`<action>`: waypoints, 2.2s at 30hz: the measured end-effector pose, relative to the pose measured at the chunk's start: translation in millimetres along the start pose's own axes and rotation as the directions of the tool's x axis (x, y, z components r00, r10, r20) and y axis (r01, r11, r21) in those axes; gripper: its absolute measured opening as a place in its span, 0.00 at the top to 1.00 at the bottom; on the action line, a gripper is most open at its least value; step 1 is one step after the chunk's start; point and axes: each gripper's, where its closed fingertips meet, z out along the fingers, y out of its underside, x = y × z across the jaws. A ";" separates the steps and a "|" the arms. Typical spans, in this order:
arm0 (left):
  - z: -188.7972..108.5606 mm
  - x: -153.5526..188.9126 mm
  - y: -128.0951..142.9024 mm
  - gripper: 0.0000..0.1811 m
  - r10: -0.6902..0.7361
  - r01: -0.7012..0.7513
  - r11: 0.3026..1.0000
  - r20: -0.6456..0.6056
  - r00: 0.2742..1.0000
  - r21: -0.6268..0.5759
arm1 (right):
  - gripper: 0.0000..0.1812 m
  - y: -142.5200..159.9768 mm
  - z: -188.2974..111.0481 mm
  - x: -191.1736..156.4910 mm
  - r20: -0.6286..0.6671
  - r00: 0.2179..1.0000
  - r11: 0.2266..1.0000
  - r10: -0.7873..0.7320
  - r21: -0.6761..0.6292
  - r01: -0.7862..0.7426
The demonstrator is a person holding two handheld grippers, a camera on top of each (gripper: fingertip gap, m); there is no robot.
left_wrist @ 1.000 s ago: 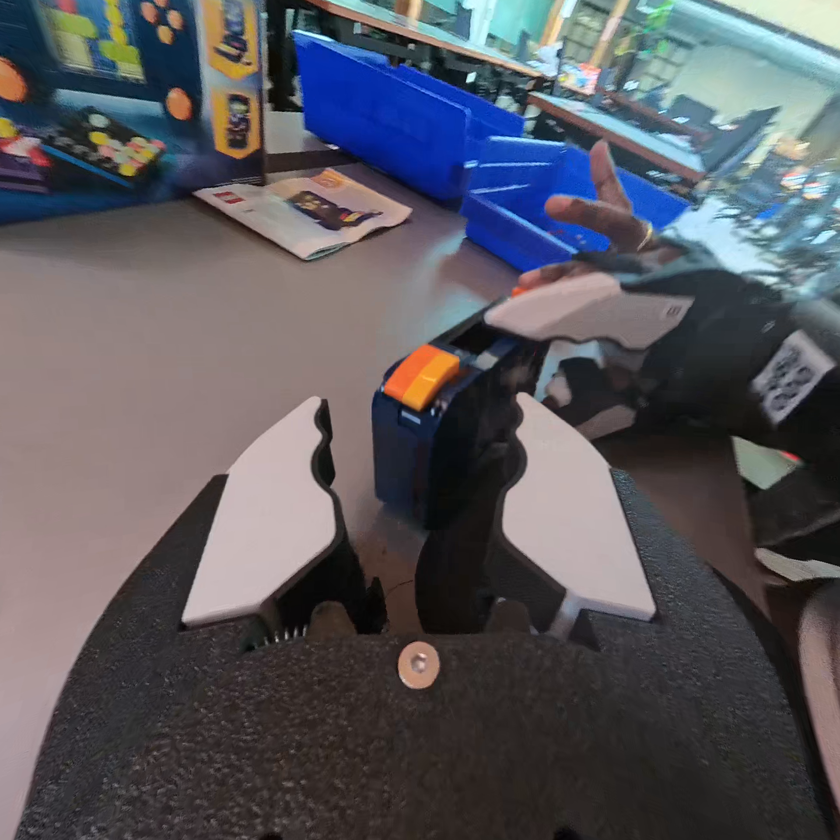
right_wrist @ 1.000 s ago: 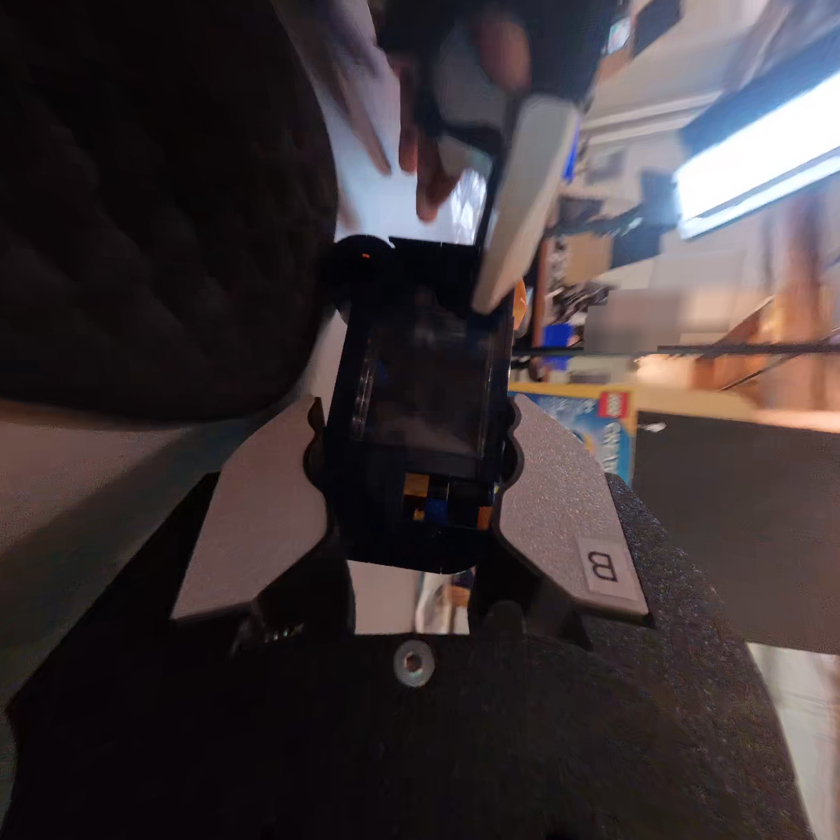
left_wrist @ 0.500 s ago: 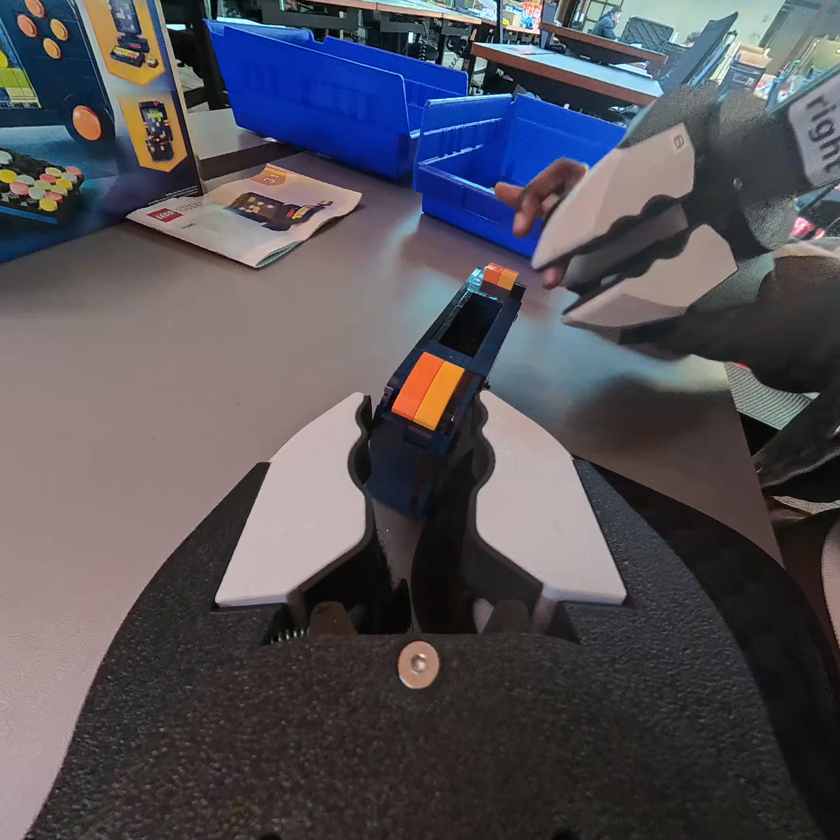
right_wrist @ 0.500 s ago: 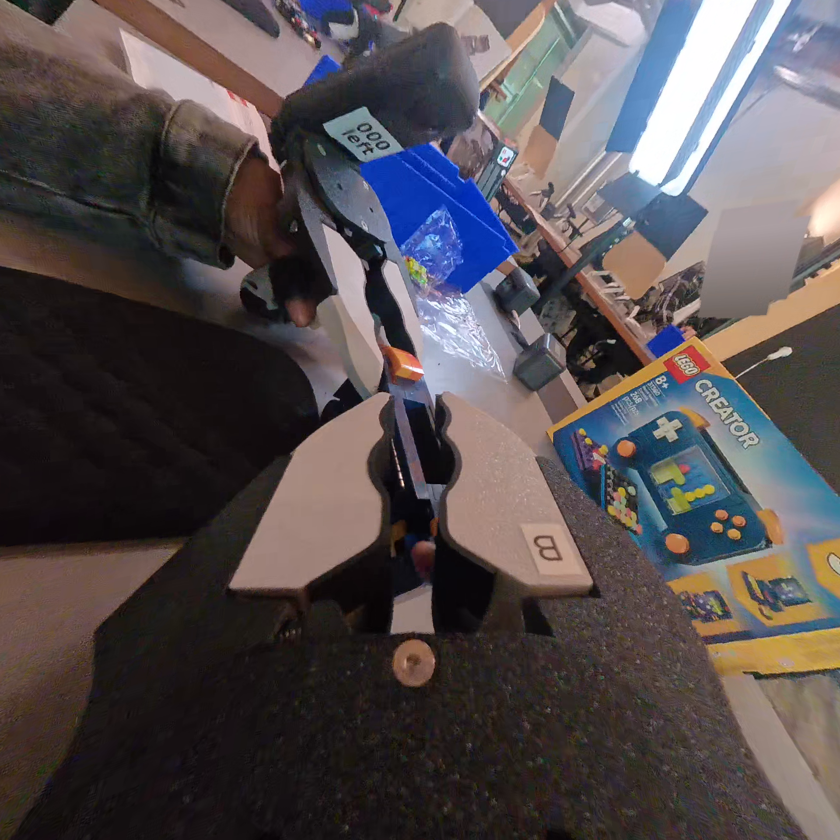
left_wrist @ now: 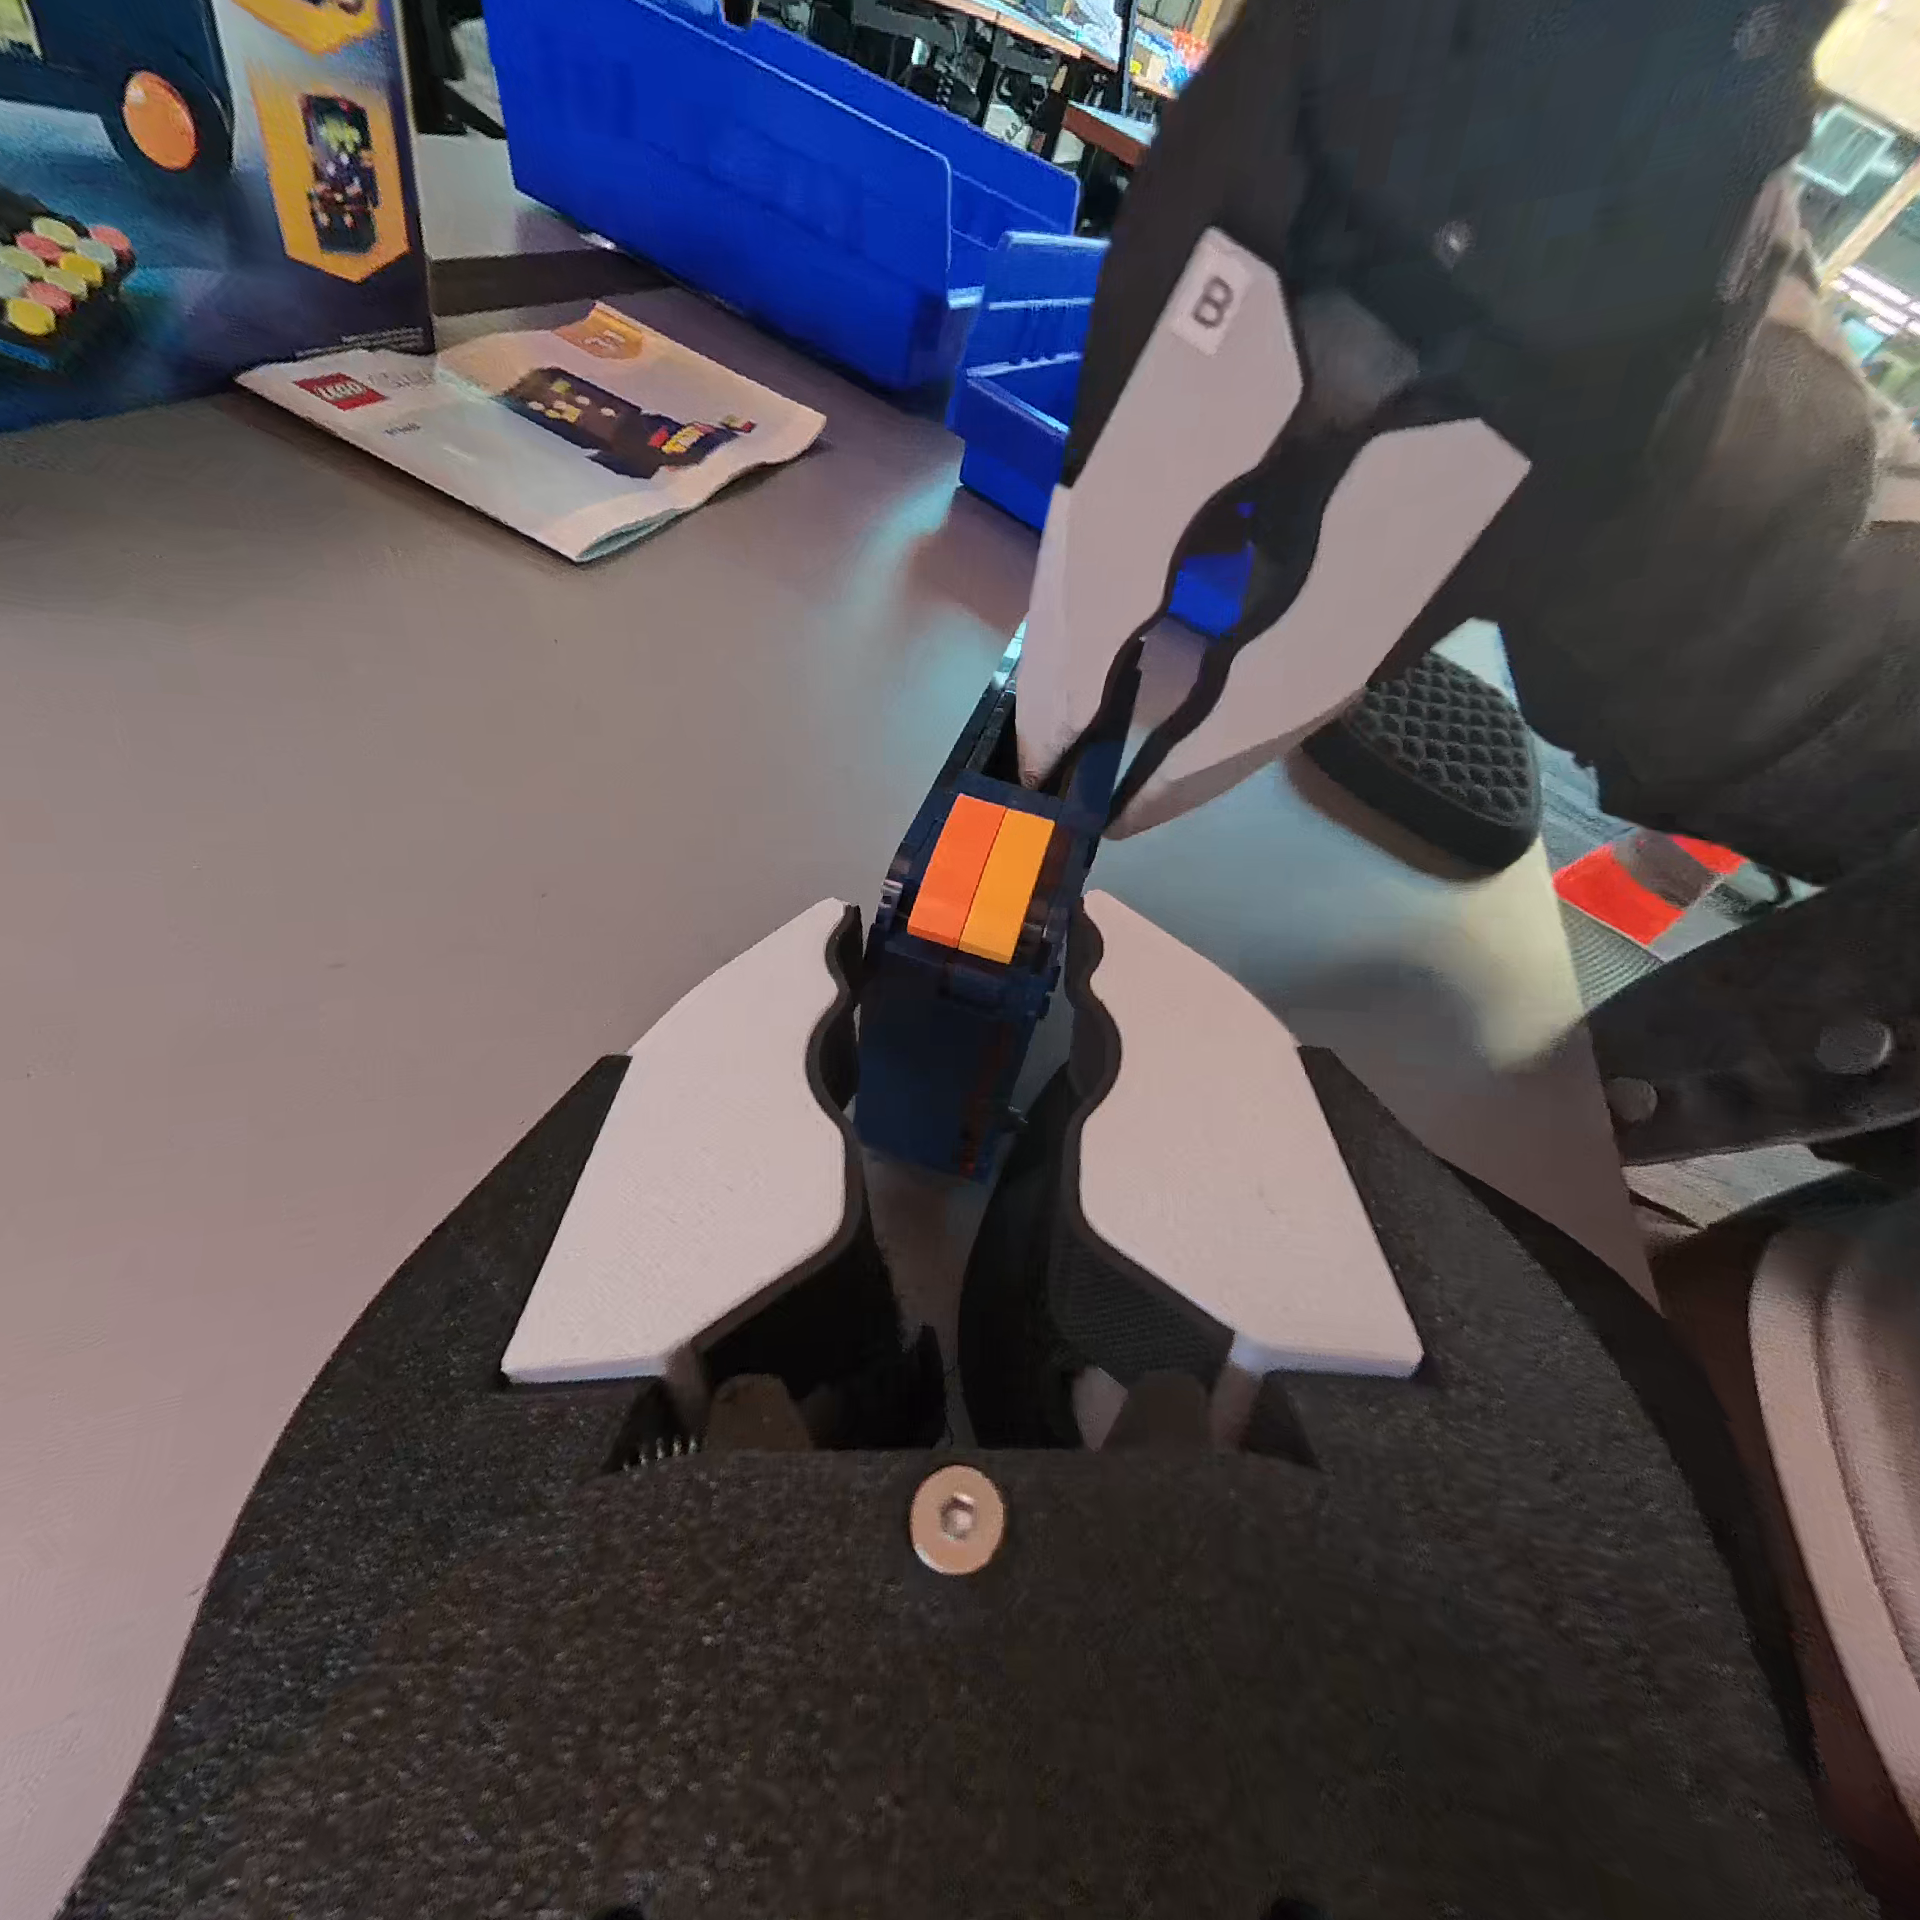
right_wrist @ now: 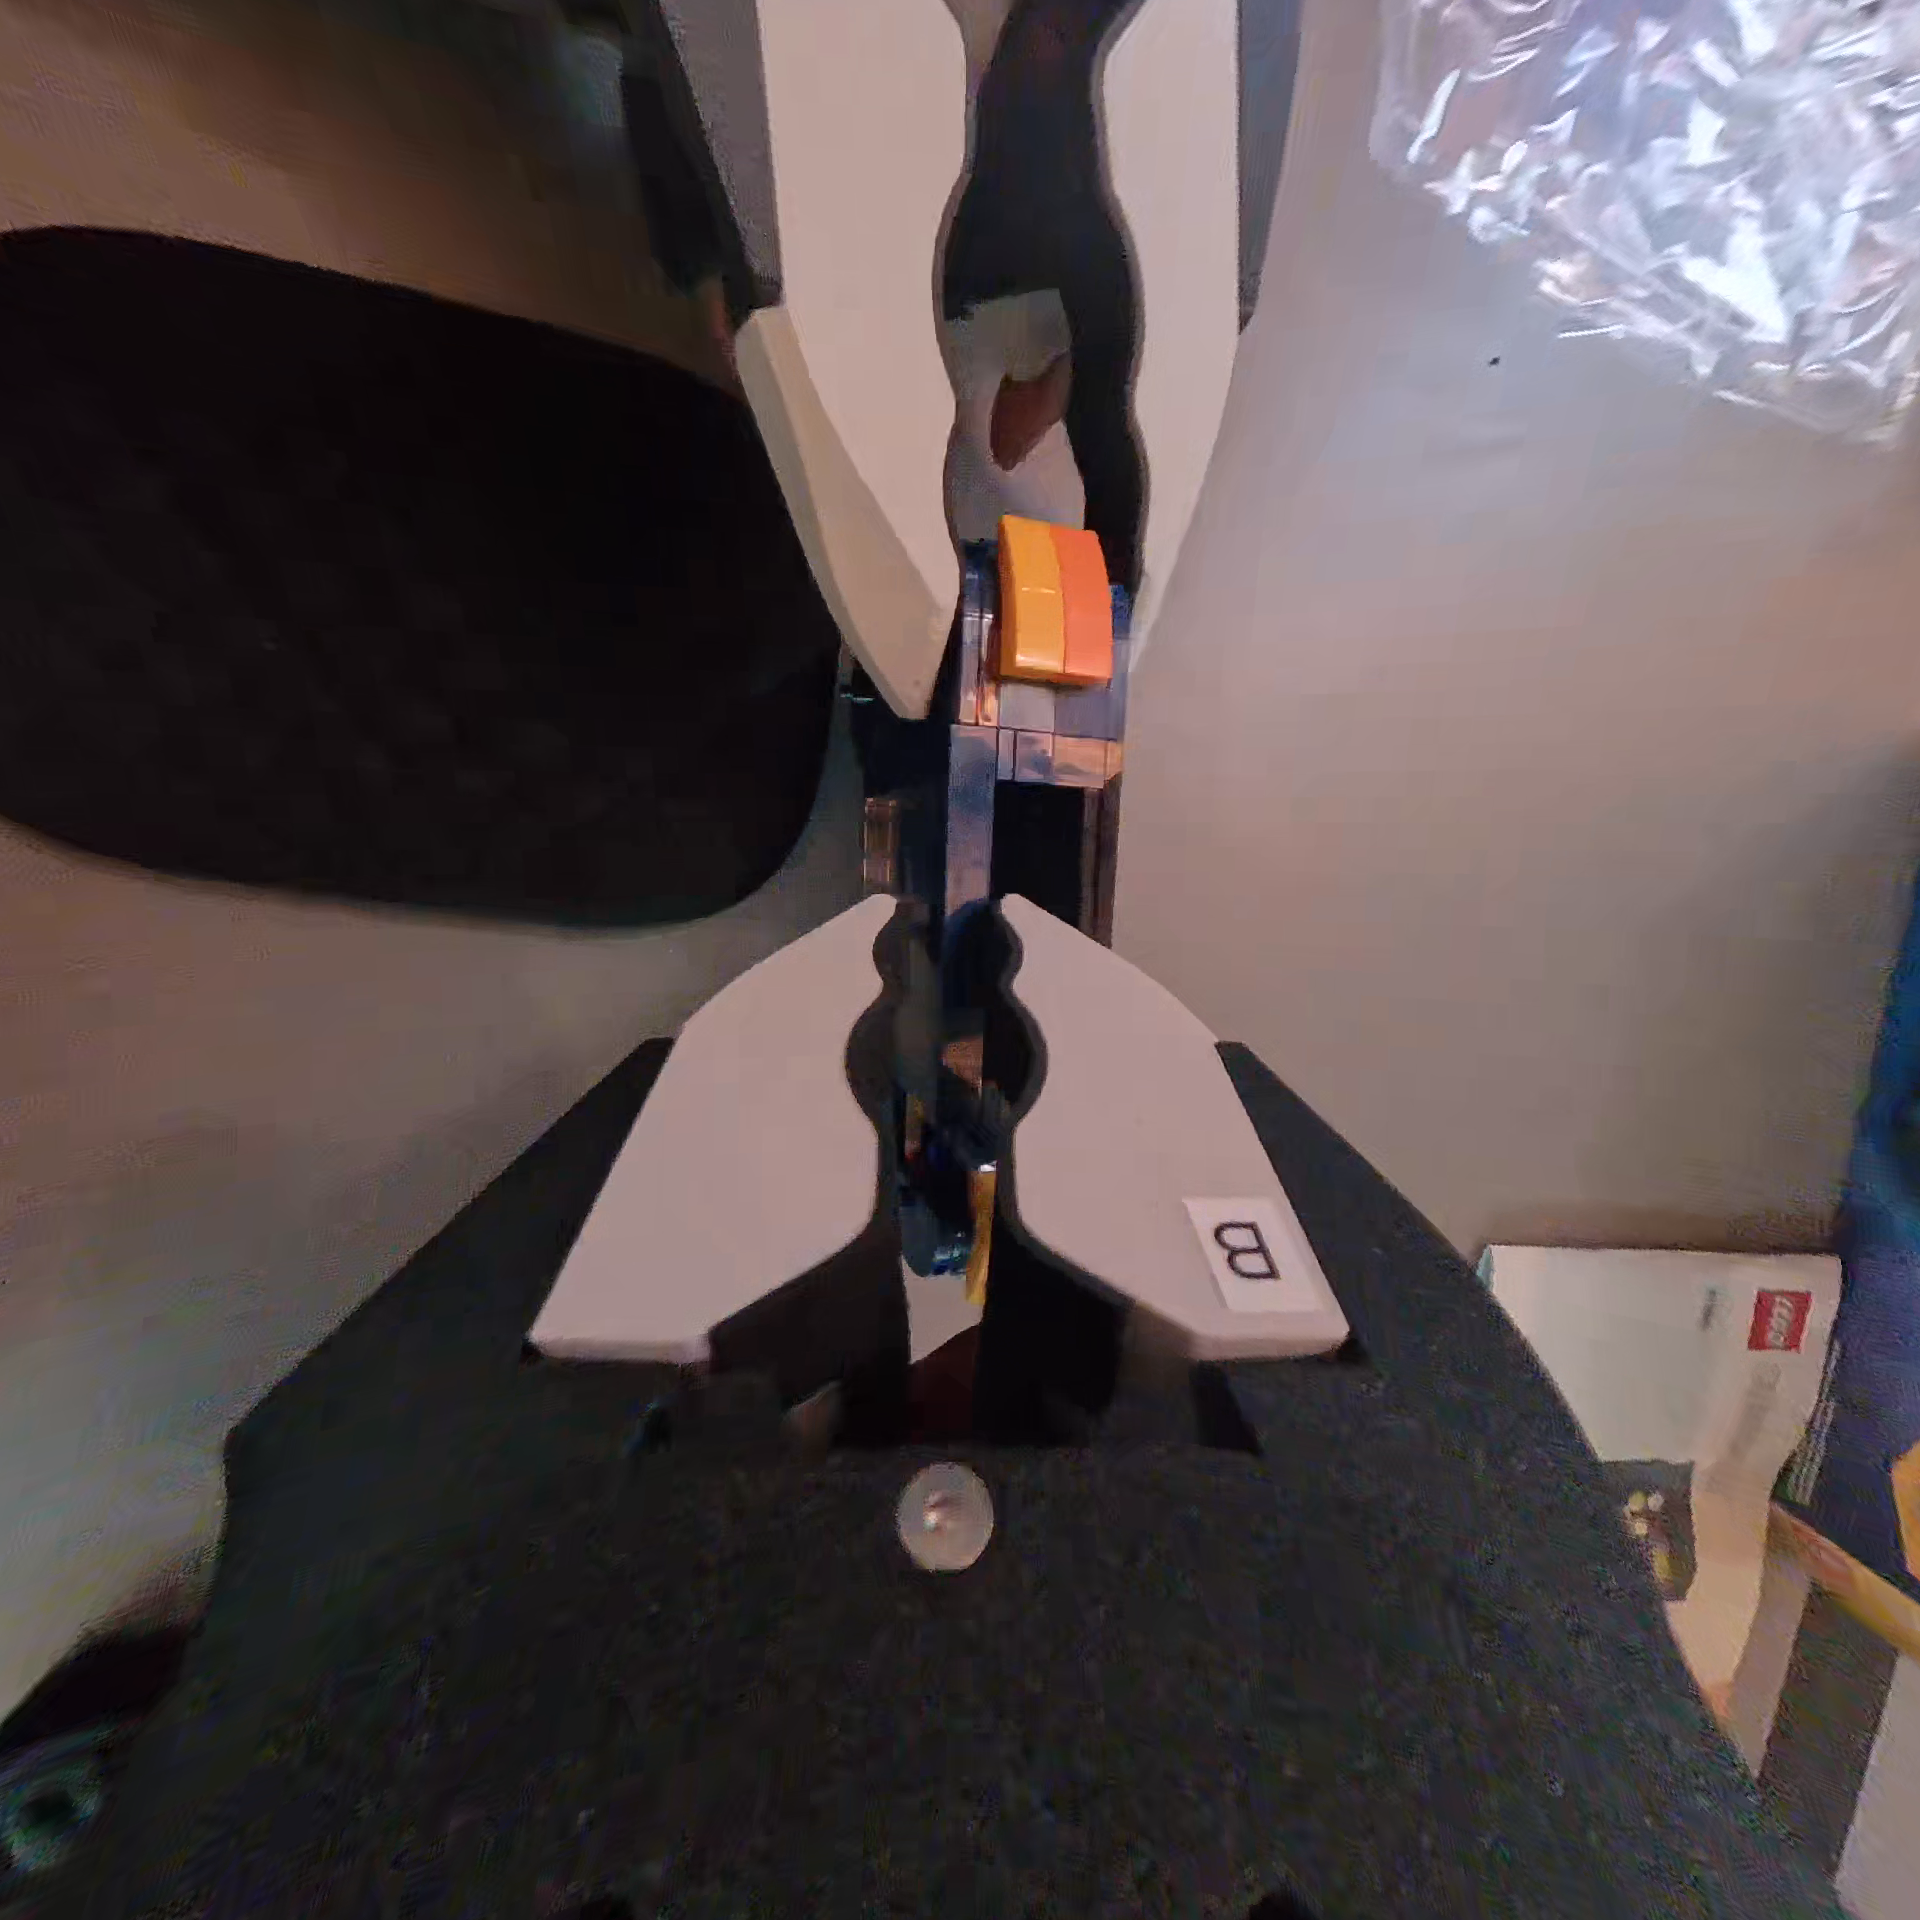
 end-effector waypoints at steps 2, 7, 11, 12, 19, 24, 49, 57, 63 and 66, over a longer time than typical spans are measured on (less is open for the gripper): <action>0.3 -7.3 -1.5 0.80 -0.021 0.021 1.000 0.002 1.000 -0.011 | 0.93 1.0 0.5 7.7 0.126 0.992 0.999 -0.007 -0.039 0.012; 0.3 -28.3 -10.9 0.80 0.058 -0.060 0.998 0.090 0.994 0.016 | 0.93 0.6 6.2 28.7 0.366 0.930 0.999 -0.007 -0.039 0.023; 1.0 -41.3 -9.9 0.80 -0.039 0.037 0.999 0.085 0.996 0.027 | 0.91 2.0 12.7 40.6 0.454 0.889 0.997 -0.055 -0.019 0.071; 1.2 -44.4 -8.9 0.80 -0.081 0.080 0.997 0.074 0.994 0.022 | 0.90 2.9 14.9 43.7 0.443 0.894 0.995 -0.069 -0.029 0.091; 2.3 -45.6 -10.1 0.80 -0.067 0.067 0.998 0.043 0.997 0.009 | 0.89 3.8 14.0 44.8 0.358 0.929 0.991 -0.094 -0.051 0.120; 2.7 -52.4 -8.6 0.80 -0.112 0.112 0.994 0.059 0.992 0.003 | 0.90 1.3 10.7 47.1 0.313 0.940 0.985 -0.135 -0.057 0.161; -8.2 -60.6 -14.7 0.75 -0.012 0.010 1.000 0.129 0.992 0.013 | 0.95 -3.9 -27.4 -24.2 -0.496 0.786 0.906 -0.369 -0.003 0.423; -48.8 45.7 -30.1 0.52 0.580 -0.654 0.728 0.324 0.747 0.205 | 0.95 -13.3 -42.3 -61.1 -0.744 0.575 0.872 -0.340 -0.021 0.488; -41.9 79.4 12.2 0.69 0.800 -0.853 0.517 0.394 0.452 -0.074 | 0.95 -24.2 -28.0 -74.9 -0.745 0.558 0.852 -0.365 -0.025 0.524; -25.8 85.7 29.9 0.73 0.897 -0.900 0.389 0.303 0.321 -0.197 | 0.95 -30.1 -15.0 -81.5 -0.723 0.580 0.841 -0.375 -0.002 0.541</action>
